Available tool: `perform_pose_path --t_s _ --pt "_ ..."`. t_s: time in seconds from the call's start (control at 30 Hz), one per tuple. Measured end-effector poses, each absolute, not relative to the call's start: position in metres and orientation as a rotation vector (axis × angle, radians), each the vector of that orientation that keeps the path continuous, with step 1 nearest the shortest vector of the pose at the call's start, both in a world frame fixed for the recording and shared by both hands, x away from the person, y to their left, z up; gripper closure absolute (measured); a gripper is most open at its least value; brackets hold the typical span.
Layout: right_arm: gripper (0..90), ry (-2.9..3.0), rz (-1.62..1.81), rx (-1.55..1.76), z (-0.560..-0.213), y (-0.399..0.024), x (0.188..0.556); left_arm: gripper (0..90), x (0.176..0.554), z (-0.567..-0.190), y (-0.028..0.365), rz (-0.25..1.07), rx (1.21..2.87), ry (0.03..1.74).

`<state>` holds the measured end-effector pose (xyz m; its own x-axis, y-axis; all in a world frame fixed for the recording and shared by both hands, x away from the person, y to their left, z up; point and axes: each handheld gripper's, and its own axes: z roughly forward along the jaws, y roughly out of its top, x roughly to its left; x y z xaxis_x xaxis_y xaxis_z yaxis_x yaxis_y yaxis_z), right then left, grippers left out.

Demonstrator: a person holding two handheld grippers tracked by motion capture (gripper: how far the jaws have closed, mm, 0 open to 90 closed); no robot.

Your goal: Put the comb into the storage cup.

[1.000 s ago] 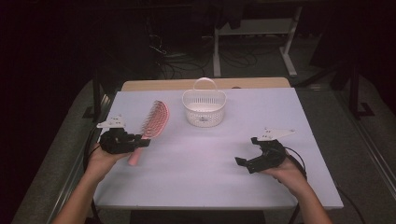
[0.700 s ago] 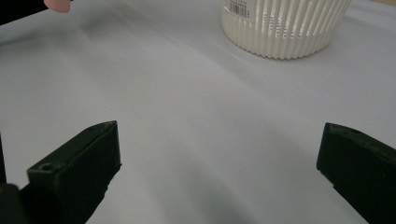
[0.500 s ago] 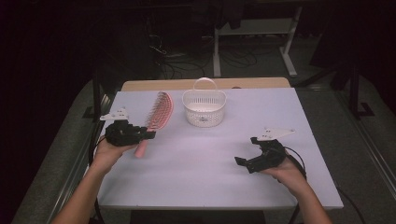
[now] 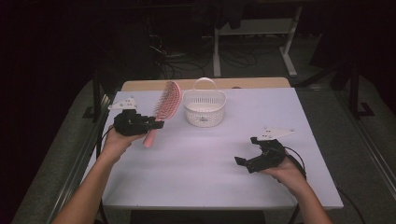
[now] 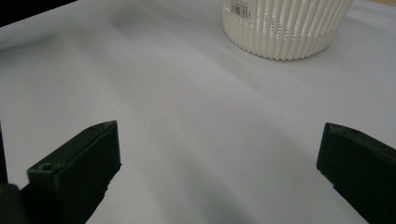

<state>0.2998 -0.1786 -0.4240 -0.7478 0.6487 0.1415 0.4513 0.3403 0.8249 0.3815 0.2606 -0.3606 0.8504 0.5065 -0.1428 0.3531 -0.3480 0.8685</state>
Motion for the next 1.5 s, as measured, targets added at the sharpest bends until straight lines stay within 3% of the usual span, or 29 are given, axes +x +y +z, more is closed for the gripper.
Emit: perform_pose_path --t_s 0.53,1.5 --pt "0.0 2.385 1.375 0.999 -0.424 -0.179 0.300 70.6 0.406 -0.332 0.227 0.197 1.955 0.533" --pt "0.0 2.377 1.392 0.993 -0.422 -0.180 0.299 70.6 0.465 -0.316 0.156 0.220 1.946 0.398"
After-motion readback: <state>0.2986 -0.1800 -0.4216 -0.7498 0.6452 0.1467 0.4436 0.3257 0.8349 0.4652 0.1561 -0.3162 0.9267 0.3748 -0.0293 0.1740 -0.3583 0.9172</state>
